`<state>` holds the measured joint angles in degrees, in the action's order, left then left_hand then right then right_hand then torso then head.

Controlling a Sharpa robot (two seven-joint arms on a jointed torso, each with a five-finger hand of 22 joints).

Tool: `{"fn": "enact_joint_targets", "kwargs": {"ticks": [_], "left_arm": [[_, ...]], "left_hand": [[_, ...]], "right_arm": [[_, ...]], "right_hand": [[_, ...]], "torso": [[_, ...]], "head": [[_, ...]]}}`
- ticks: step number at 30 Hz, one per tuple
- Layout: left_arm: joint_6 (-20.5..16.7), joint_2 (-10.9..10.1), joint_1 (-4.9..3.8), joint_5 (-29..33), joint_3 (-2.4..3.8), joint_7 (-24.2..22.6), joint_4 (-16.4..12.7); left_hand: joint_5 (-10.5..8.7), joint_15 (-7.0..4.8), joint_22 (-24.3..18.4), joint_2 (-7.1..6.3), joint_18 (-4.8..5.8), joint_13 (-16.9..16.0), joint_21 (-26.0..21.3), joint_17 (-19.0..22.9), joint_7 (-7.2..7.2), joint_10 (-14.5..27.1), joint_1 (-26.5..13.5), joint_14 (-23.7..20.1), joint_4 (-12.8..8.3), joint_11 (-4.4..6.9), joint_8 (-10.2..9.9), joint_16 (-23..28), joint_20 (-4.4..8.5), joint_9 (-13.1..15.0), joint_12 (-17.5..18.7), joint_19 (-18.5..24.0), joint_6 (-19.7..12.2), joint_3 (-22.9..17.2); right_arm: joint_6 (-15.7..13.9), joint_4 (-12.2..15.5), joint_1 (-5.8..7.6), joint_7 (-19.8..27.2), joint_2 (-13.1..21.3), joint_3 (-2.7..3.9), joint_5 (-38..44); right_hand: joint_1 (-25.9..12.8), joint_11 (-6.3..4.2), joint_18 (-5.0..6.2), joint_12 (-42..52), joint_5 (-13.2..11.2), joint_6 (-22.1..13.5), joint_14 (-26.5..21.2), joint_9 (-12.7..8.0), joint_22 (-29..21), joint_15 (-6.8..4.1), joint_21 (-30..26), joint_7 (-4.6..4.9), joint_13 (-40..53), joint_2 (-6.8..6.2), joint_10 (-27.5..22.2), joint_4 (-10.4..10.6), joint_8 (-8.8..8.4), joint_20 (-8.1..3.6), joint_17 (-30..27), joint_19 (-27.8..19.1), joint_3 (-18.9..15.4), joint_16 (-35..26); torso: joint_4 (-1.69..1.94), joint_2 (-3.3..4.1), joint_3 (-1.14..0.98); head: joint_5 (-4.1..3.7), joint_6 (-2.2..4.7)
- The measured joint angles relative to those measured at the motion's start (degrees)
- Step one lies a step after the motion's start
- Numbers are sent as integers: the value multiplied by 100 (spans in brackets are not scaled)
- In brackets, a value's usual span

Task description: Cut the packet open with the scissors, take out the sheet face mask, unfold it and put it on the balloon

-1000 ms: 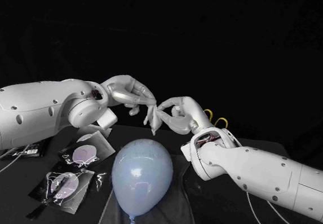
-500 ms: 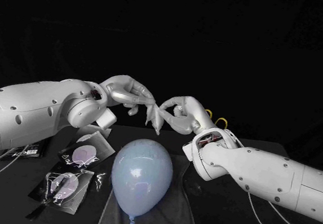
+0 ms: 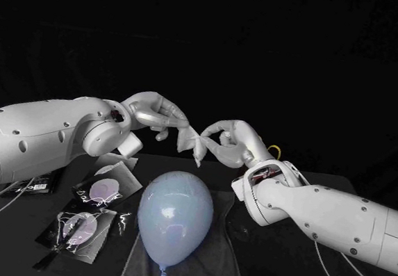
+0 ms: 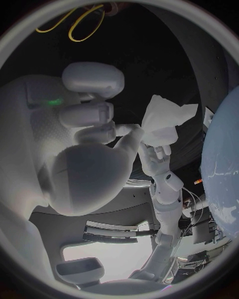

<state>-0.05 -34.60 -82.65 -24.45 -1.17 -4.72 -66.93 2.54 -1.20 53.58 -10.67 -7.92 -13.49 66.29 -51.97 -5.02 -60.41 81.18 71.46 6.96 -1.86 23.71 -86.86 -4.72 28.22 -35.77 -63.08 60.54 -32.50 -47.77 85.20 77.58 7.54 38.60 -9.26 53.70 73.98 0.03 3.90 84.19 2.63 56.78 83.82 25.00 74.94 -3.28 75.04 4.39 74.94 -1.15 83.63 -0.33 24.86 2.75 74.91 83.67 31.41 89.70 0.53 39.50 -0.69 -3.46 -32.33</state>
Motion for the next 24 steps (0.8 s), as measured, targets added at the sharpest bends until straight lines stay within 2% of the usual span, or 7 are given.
{"fn": "enact_joint_targets", "kwargs": {"ticks": [10, 24], "left_arm": [[-86, -6, 0, -14, 0, 27, 48], [-210, -42, 0, -98, -9, 38, 275]], "left_hand": [[0, 0, 14, -6, 1, 0, 0, 0, 0, 1, -6, 0, 0, -1, 0, -16, 0, 1, 0, 0, 0, 0], [-4, 0, 27, 10, 1, 6, 22, 27, -15, -3, 10, 0, -17, 4, -2, -16, 0, 1, 0, -42, 14, -15]], "right_arm": [[-4, 161, 0, 10, 183, -1, 56], [8, 498, 0, 241, 587, 0, 51]], "right_hand": [[0, -1, 0, -1, -1, -9, 0, 0, -4, 0, 0, -10, 0, 0, -1, 0, 0, 1, 4, -2, 0, -2], [-1, 0, -1, -5, -21, -10, 14, 0, -1, -14, 30, -13, -4, -1, -3, -15, 0, -6, 3, -10, 14, -18]], "torso": [[-1, 1, -2], [-1, 0, -2]], "head": [[2, 4], [19, 9]]}}
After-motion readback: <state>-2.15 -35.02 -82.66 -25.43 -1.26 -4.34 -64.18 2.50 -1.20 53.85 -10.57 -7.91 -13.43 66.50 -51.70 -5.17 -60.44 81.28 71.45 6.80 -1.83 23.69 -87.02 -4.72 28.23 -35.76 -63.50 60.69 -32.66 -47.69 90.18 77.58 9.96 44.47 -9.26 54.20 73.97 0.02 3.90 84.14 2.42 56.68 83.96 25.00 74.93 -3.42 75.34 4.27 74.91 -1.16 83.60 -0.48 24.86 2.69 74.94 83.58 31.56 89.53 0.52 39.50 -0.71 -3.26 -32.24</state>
